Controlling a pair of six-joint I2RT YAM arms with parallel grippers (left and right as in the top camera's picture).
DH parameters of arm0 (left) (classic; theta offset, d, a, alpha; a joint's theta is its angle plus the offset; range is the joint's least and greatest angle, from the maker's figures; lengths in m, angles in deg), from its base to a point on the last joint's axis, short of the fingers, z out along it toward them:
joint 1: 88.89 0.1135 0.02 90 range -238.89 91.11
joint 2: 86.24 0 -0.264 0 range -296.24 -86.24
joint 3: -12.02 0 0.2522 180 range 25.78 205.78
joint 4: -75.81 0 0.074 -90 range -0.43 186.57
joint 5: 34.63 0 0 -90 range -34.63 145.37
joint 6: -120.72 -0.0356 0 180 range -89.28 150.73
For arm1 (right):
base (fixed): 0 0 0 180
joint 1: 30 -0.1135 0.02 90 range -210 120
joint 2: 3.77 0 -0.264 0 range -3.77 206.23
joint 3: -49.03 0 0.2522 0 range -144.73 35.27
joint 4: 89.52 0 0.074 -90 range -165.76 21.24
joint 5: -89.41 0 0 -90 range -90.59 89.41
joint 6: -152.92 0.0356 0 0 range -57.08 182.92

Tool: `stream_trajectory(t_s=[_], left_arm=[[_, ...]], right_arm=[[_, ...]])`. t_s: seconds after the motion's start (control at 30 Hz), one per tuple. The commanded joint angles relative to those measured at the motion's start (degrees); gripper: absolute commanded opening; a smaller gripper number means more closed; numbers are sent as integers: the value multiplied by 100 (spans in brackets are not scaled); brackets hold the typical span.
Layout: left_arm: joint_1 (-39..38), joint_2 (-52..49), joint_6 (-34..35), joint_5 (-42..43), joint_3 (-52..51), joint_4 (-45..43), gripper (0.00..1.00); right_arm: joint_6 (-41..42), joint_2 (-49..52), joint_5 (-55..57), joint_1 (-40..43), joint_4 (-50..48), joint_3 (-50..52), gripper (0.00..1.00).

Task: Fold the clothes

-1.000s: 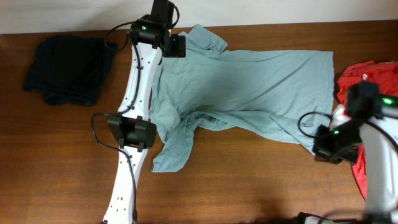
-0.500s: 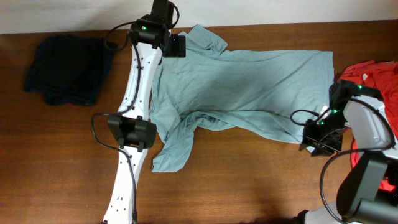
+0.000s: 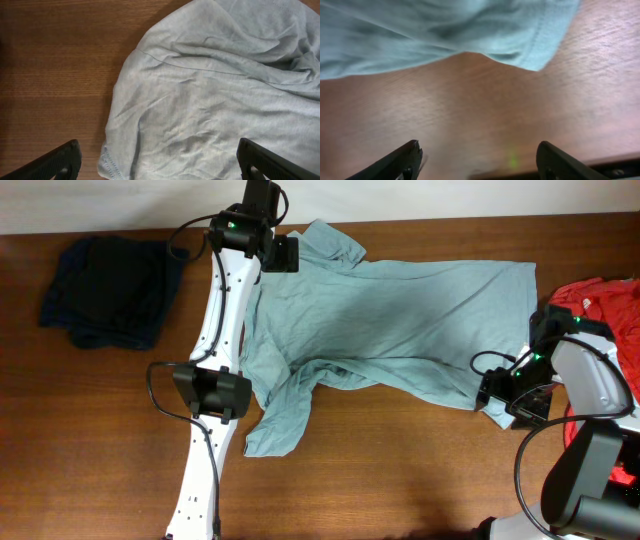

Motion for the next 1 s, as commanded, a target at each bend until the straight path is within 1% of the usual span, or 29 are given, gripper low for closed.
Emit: stream_trajectory(t_s=[0.0,0.1,0.2,0.27,0.43,0.57,0.73,0.97], left_arm=[[7,98,52,39,35,4,99],[7,98,52,39,35,4,99],[7,98,55,39,35,4,99],[7,98,52,39,35,4,99],[7,98,52,39,35,4,99],[7,98,52,39,35,4,99],[7,98,52,39,35,4,99],[7,98,52,39,35,4,99]], right_arm=[[68,15,-249,-24,-199,0,79],[319,15,-35,-22,-385,2,79],[850,15,791,-22,-507,55,79],[1078,15,1086,-22,-544,155,79],[1080,15,1093,-15,-988,662,79],[1045,15,1051,-15,-1399,1110,77],[841,15,1049,-17,-1648,1211,73],[669,15,1045,-17,-2153,1335,65]])
